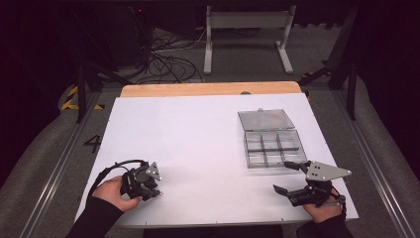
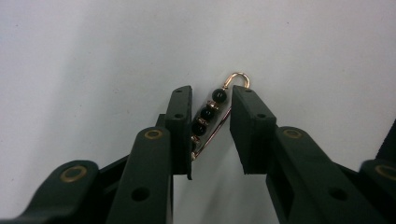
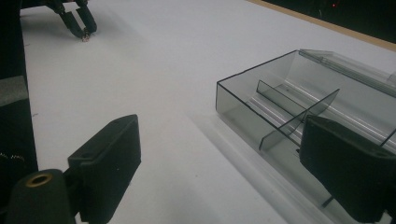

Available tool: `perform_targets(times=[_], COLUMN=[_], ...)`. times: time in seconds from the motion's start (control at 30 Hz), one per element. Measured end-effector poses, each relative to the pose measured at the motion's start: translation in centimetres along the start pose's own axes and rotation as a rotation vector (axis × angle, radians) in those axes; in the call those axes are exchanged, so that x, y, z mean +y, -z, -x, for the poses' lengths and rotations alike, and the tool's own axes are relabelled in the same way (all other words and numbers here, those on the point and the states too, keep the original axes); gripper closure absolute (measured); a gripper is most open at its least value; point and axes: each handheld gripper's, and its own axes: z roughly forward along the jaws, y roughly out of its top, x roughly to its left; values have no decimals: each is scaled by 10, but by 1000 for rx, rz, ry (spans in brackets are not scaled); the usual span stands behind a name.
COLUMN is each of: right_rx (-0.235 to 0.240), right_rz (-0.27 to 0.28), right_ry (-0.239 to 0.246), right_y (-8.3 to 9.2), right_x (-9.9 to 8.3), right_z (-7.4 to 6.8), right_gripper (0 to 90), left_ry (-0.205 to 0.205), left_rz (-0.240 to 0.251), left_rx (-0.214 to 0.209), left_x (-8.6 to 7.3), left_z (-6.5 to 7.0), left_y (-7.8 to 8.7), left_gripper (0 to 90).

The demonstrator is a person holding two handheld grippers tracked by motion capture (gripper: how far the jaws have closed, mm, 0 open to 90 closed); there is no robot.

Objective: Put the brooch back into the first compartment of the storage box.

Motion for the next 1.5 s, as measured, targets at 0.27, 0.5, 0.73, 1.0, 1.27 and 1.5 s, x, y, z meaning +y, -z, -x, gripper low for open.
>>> perform_targets(times=[0.27, 0.5, 0.73, 1.0, 1.27, 1.5], right_rx=[3, 4, 4, 3, 3, 2], right_rz=[1, 2, 1, 1, -2, -2], right_ry=[0, 0, 1, 0, 1, 2], right_y=[0, 0, -1, -1, -1, -1], right_x=[0, 0, 0, 0, 0, 0], right_z=[0, 0, 0, 0, 0, 0], right_gripper=[129, 129, 129, 129, 129, 129], left_ry=[-24, -9, 12, 50, 110, 116], left_rz=[-2, 73, 211, 339, 372, 410], left_rx=[-13, -25, -43, -33, 26, 57], left_x=[0, -2, -6, -9, -7, 0], left_z=[1, 0, -3, -6, -8, -6], left_y=[1, 12, 26, 39, 42, 47], left_gripper=[833, 836, 835, 836, 835, 835])
